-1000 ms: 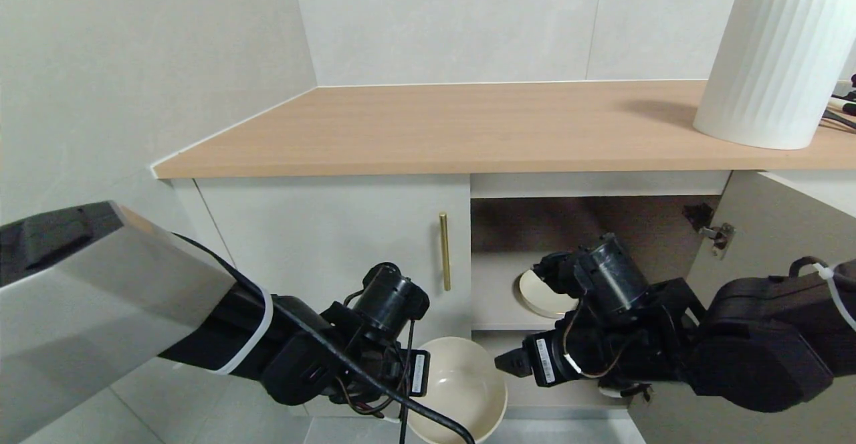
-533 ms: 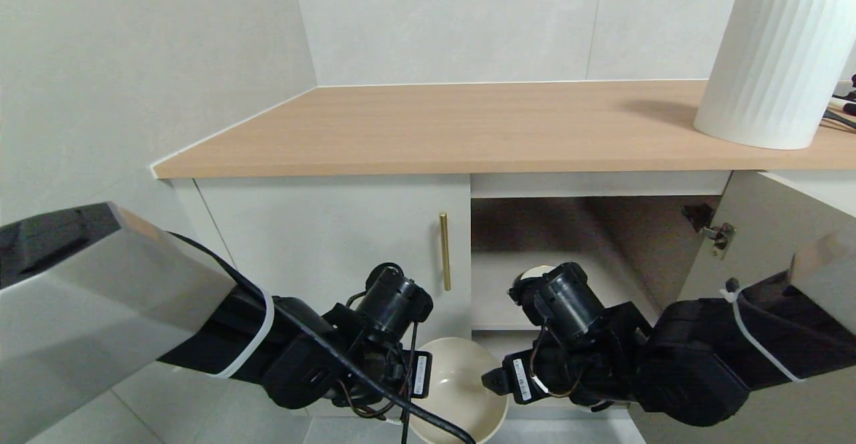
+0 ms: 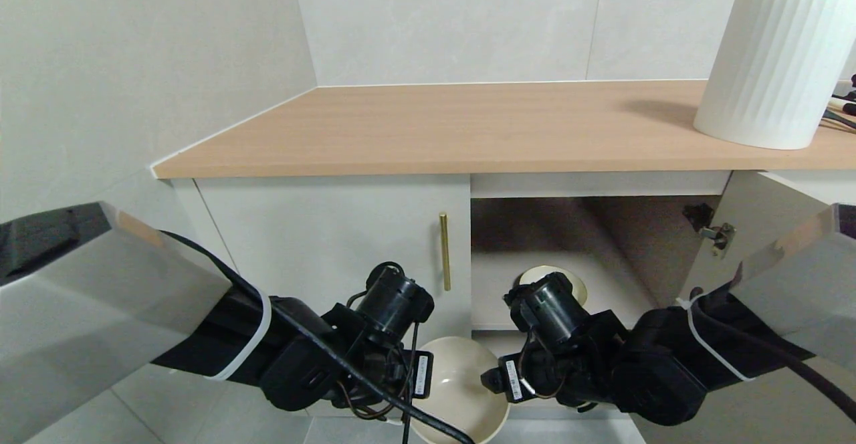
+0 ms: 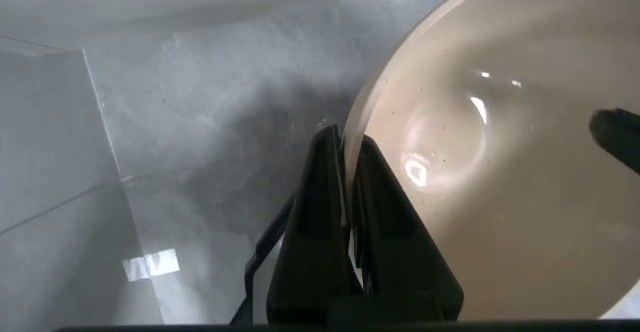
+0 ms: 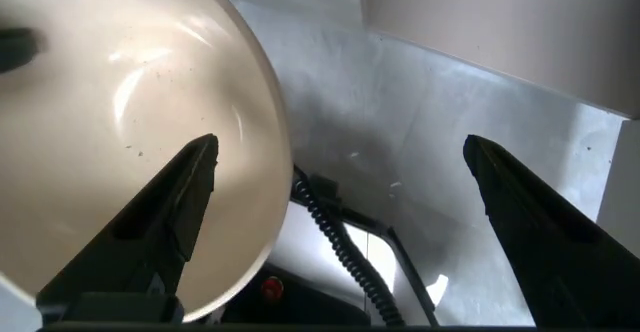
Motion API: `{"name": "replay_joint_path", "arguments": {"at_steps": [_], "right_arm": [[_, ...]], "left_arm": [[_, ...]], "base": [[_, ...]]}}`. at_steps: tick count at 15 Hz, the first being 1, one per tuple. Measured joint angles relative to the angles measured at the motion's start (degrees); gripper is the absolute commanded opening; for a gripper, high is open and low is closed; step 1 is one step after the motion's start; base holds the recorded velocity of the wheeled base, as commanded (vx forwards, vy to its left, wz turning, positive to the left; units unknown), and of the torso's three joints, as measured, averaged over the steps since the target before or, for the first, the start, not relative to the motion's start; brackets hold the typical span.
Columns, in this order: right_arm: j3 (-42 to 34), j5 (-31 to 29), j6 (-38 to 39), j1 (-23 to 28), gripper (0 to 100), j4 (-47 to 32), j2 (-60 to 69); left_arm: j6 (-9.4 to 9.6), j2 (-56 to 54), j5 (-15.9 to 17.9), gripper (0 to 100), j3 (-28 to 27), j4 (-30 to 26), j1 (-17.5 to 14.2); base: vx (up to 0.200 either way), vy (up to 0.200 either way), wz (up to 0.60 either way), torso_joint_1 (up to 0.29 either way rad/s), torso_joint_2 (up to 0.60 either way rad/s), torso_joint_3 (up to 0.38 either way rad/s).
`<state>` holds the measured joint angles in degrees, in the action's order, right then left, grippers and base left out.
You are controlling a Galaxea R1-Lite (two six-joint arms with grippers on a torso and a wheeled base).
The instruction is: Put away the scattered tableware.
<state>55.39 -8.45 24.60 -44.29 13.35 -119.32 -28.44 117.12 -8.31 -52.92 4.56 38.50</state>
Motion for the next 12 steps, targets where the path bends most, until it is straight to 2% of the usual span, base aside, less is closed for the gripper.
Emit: {"name": "replay_joint_path", "arguments": {"at_steps": [11, 12], "right_arm": [[0.1, 0.2, 0.0, 0.2, 0, 0.1, -0.7], [0.1, 0.1, 0.0, 0.2, 0, 0.1, -0.7]], "left_arm": [[-0.02, 0.1, 0.2, 0, -0.1, 0.1, 0.0], [-0.02, 0.1, 0.1, 100, -0.1, 0.0, 0.0]], "base": [[0.0, 0.0, 0.0, 0.0, 0.0, 0.0], [0.0, 0.0, 0.0, 0.0, 0.0, 0.0]]}}
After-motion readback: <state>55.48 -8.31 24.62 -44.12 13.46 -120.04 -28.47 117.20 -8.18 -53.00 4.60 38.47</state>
